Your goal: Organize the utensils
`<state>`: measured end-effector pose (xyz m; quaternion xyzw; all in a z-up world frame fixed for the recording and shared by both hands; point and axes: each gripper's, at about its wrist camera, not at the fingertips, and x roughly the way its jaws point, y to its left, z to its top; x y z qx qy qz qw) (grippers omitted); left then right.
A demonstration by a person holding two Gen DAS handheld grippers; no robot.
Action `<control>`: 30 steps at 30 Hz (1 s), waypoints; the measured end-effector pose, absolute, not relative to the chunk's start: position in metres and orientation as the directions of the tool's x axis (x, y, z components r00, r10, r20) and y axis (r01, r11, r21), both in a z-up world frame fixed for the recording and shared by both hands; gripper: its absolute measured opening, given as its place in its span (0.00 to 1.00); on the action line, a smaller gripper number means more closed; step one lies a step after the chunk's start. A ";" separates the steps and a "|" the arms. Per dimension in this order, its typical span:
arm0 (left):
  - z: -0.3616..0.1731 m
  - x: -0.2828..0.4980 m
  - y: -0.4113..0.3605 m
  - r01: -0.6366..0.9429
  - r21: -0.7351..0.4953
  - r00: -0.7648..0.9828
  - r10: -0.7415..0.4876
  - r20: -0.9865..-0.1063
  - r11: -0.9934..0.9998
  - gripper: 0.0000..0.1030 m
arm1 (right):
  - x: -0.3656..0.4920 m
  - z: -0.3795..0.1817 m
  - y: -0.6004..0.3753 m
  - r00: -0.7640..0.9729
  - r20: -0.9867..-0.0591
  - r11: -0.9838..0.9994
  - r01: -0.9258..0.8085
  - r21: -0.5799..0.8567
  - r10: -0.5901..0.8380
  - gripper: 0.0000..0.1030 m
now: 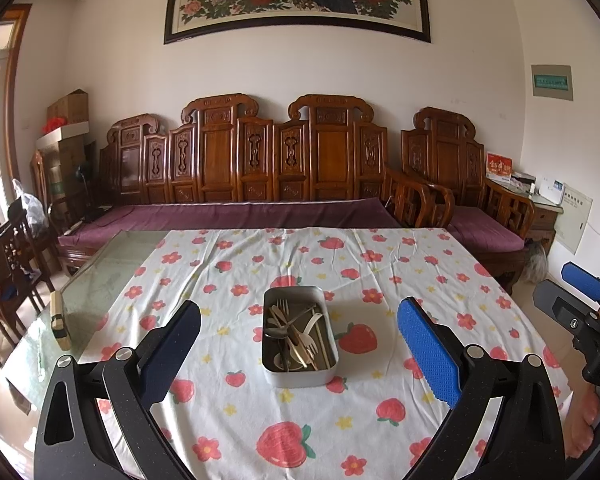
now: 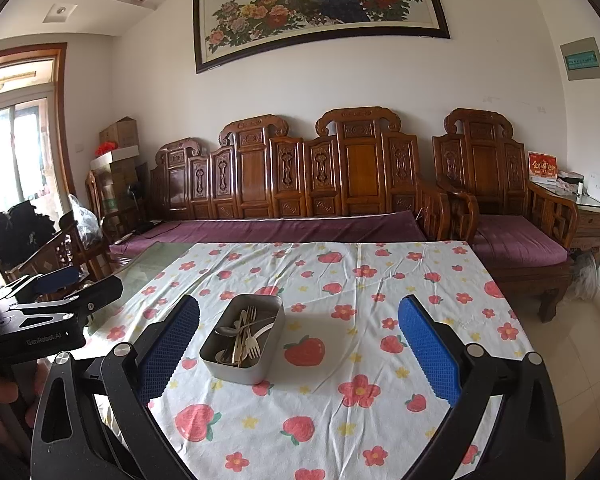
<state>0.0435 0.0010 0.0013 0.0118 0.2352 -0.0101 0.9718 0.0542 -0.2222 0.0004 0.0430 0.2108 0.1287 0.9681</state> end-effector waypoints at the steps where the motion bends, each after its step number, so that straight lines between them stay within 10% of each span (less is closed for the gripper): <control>1: 0.001 0.044 0.001 0.025 0.018 0.889 -0.014 -0.457 1.000 0.92 | 0.054 0.000 -0.222 0.878 -0.397 0.963 -0.231 0.139 0.268 0.97; 30: 0.004 0.044 -0.001 0.022 0.010 0.889 -0.015 -0.458 1.000 0.92 | 0.054 0.006 -0.220 0.879 -0.393 0.962 -0.233 0.139 0.270 0.97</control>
